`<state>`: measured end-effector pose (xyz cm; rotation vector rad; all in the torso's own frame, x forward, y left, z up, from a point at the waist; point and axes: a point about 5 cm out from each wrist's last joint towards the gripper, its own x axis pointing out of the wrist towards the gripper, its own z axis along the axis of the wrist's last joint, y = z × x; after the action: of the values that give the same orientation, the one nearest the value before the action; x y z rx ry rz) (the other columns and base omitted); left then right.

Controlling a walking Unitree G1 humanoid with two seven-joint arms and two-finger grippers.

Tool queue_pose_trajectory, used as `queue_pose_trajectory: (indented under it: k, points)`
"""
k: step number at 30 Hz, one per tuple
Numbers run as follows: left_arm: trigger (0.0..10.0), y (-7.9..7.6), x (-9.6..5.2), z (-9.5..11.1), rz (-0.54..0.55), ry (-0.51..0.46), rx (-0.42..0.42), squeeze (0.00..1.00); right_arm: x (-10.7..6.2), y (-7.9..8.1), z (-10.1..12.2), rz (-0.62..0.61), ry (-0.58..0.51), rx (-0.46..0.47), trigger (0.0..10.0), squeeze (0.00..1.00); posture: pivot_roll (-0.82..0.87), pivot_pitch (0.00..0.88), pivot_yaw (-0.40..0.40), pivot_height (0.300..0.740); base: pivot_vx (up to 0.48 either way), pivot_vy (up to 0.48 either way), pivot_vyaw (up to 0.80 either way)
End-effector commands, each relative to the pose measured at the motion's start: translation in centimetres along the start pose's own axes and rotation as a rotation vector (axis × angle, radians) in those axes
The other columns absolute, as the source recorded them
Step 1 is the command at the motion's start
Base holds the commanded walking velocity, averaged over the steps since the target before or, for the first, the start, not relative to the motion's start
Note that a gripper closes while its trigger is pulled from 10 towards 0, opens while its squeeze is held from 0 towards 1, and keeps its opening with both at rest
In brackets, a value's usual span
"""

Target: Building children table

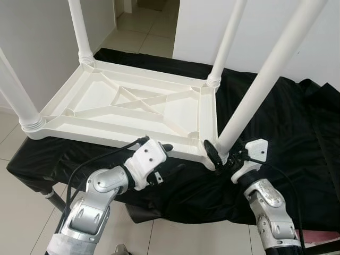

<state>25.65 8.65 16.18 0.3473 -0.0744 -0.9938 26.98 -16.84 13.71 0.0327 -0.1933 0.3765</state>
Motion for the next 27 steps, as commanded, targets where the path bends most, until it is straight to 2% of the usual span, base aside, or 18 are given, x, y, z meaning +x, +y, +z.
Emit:
queue_pose_trajectory:
  k: [1,7,13,17,27]
  points:
    - [10.0,0.6,-0.1,-0.2,0.128,-0.009,-0.025,0.0,-0.1,-0.4,-0.2,-0.015,0.01,0.007,10.0,0.0,0.05,0.039,-0.079,0.74,0.0,0.0,0.0]
    - [10.0,0.5,0.4,-0.2,0.123,-0.036,-0.08,0.0,-0.3,0.0,-0.6,-0.009,0.009,0.013,10.0,0.0,0.04,0.006,-0.063,0.74,0.0,0.0,0.0]
    - [10.0,0.6,0.8,0.0,0.078,-0.035,-0.05,0.0,0.1,-0.5,-0.4,0.034,0.006,-0.003,10.0,0.0,0.03,0.004,-0.046,0.74,0.0,0.0,0.0]
    - [10.0,0.5,0.8,0.0,0.019,-0.031,-0.029,0.0,0.4,-0.6,-0.5,0.103,0.024,-0.023,10.0,0.0,0.03,0.011,-0.039,0.74,0.0,0.0,0.0]
    - [10.0,0.1,1.1,0.1,-0.005,-0.029,-0.029,0.0,1.6,-0.5,-1.0,0.218,0.057,-0.055,10.0,0.0,0.03,0.017,-0.033,0.74,0.0,0.0,0.0]
